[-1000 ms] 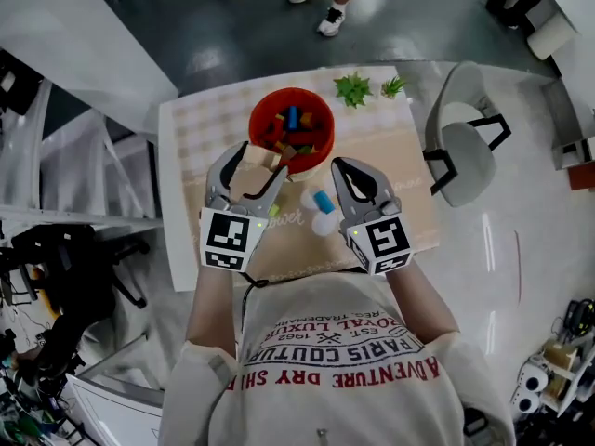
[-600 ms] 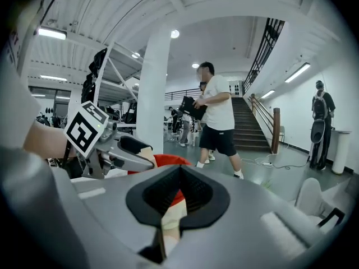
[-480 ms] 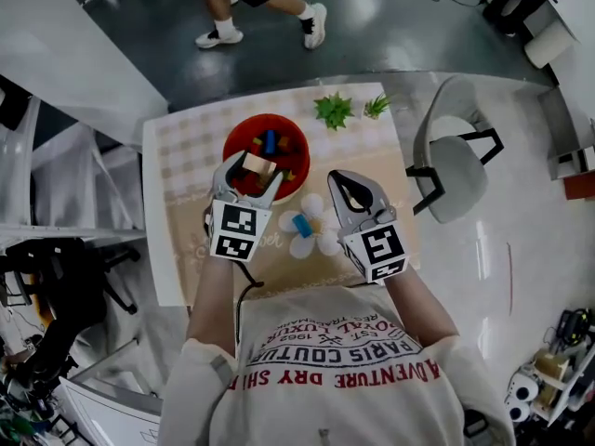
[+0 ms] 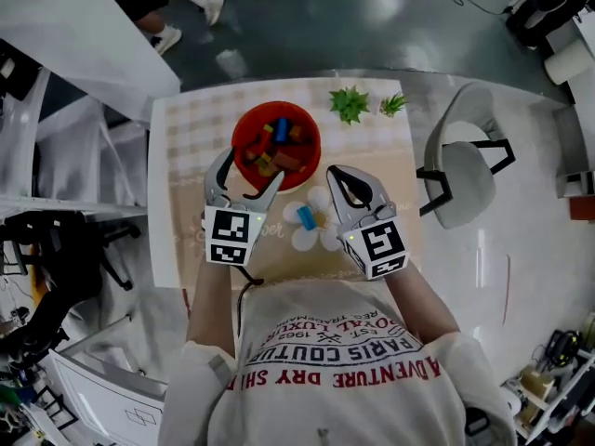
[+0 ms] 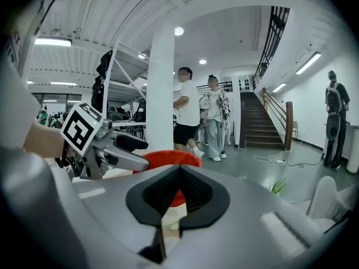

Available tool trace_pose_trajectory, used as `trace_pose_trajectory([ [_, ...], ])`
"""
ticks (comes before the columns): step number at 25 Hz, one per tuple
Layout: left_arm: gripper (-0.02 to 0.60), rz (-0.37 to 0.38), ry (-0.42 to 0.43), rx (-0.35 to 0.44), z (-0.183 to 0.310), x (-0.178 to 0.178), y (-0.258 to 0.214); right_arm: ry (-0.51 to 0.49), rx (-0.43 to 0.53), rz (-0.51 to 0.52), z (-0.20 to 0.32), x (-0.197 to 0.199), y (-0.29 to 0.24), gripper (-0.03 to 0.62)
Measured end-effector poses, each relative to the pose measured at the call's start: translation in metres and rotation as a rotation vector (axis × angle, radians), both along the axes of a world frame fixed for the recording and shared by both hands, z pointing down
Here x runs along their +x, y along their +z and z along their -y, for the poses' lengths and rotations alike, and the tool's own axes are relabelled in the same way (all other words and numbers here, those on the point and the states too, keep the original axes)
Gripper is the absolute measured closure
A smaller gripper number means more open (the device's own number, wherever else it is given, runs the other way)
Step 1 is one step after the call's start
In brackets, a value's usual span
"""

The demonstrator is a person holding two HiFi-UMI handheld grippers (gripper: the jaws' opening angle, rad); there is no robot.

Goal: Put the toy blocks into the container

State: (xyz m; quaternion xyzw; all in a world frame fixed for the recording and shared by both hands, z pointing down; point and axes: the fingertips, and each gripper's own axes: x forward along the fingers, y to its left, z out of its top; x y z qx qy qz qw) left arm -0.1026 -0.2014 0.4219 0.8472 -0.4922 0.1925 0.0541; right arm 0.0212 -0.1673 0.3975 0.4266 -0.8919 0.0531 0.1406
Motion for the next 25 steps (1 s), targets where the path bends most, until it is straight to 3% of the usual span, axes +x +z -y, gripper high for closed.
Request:
trace_pose_trajectory([
  [6,0.179,-0.082,-0.053,-0.010,-0.037,-0.026,0.017,-0.047,-0.008,0.002,-0.013,-0.021,0.012,0.591],
  [15,0.179,-0.026,-0.056,-0.251,-0.095,-0.048,0.123,-0.055,-0.082,-0.024,-0.027,-0.035,0.051,0.592],
  [19,0.181,-0.010,-0.031,-0.319,-0.107,-0.047,0.154,-0.038,-0.120,-0.038,-0.032,-0.033,0.067,0.592],
  [25,0.304,0.044,0.042,-0.374,-0.112,-0.038,0.191,-0.004,-0.159,-0.051,-0.036,-0.028,0.085,0.592],
])
